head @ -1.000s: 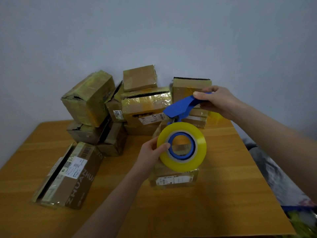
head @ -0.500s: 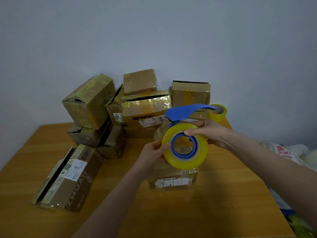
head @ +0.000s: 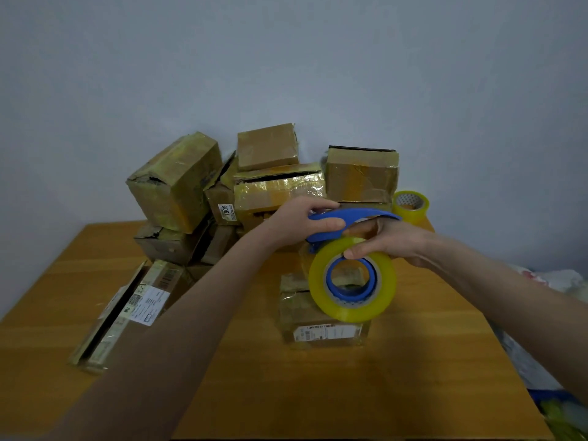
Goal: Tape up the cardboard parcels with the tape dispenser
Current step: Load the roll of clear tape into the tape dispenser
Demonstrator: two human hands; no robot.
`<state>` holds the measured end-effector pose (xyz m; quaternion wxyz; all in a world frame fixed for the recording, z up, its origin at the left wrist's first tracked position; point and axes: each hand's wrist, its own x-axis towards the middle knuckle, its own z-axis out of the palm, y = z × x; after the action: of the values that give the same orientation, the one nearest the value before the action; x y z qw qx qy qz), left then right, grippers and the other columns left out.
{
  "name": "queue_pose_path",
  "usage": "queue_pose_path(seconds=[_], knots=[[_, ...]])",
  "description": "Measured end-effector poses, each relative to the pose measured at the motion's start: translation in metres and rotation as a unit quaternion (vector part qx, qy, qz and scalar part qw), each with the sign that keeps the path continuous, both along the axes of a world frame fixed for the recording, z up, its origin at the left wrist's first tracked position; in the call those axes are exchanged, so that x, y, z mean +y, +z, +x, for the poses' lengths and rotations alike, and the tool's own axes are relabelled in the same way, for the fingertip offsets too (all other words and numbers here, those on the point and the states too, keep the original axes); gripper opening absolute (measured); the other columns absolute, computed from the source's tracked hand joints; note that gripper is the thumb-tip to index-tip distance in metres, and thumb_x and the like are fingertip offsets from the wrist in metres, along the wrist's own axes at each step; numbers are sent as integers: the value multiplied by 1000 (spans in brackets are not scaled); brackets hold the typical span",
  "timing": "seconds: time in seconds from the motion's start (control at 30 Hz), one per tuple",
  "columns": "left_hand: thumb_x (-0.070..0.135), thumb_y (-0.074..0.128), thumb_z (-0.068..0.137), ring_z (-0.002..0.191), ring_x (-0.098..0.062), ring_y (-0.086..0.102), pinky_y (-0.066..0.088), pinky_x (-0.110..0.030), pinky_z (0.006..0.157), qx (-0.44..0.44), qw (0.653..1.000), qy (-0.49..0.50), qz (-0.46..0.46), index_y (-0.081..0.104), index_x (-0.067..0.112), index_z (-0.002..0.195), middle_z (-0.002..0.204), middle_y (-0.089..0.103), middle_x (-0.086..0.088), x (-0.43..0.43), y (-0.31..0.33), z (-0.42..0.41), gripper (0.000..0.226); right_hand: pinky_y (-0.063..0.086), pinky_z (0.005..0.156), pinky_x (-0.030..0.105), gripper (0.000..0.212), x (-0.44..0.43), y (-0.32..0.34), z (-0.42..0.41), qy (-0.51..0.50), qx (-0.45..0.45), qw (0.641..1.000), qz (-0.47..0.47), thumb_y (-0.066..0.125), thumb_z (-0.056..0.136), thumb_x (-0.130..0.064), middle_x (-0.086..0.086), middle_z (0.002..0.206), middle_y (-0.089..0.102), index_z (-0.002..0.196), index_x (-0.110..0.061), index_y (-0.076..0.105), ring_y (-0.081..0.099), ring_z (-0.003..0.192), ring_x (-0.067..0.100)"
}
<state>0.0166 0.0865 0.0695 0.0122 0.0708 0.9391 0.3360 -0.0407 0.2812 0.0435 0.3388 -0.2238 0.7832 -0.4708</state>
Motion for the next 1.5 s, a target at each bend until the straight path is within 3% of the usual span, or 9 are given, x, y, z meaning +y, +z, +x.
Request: queue_pose_path(seconds=[0.1,0.2,0.4,0.63,0.77,0.9,1.17,1.33,1.5], knots=[[41,60,90,101,-11,58,49,-27,89,-16,1000,-4,3,53,18,135,119,60,3,-2,-4,-2,51,48,92,25,45,3,1,1,8,11,1000,-5,84,68,-21,-12,105,73,110,-25,70,64,104,7],[39,59,91,100,-15,62,52,-32,89,1,997,42,63,55,16,134,115,65,-2,-1,-9,-4,48,48,100,32,49,3,2,1,1,29,1000,5,84,69,-20,-6,105,74,116,-18,70,65,105,12],[34,62,90,94,-6,61,50,-15,76,19,993,61,103,56,15,134,114,65,1,1,-12,-6,48,47,101,32,44,1,6,5,13,78,997,21,85,70,-18,-7,101,75,112,-16,72,67,101,8],[30,63,90,102,-12,62,51,-18,82,51,986,75,140,55,11,133,120,64,-3,2,-14,-6,48,47,102,38,45,-2,14,8,4,153,987,52,86,69,-21,-4,107,73,112,-15,72,65,104,13],[29,59,93,84,2,61,46,-7,65,56,976,98,186,59,14,129,104,66,4,1,-10,-7,40,47,103,39,43,-1,17,10,-6,139,990,31,86,69,-19,-4,107,73,109,-15,73,65,105,13],[31,58,93,69,7,63,46,-7,59,59,961,134,234,62,15,125,88,67,13,2,-9,-7,35,45,104,39,50,0,20,10,-13,132,991,21,85,68,-16,-4,113,71,116,-14,70,63,108,13],[23,58,94,71,13,62,45,-5,59,96,953,141,249,60,6,126,89,64,15,5,-10,-4,36,44,105,34,69,-2,25,10,11,231,970,74,87,67,-26,-3,128,64,131,-15,61,57,119,14],[26,59,93,78,11,64,47,-8,62,89,949,139,270,58,10,130,96,65,15,3,-8,-2,39,46,87,13,60,6,25,7,17,146,989,12,85,70,-13,-18,123,59,126,-16,64,59,99,-5],[25,58,94,85,-2,68,53,-17,69,104,918,171,343,57,10,130,100,69,7,8,-12,0,39,53,82,25,41,8,24,3,27,70,997,-33,83,71,-10,-4,98,74,108,-17,69,70,92,11]])
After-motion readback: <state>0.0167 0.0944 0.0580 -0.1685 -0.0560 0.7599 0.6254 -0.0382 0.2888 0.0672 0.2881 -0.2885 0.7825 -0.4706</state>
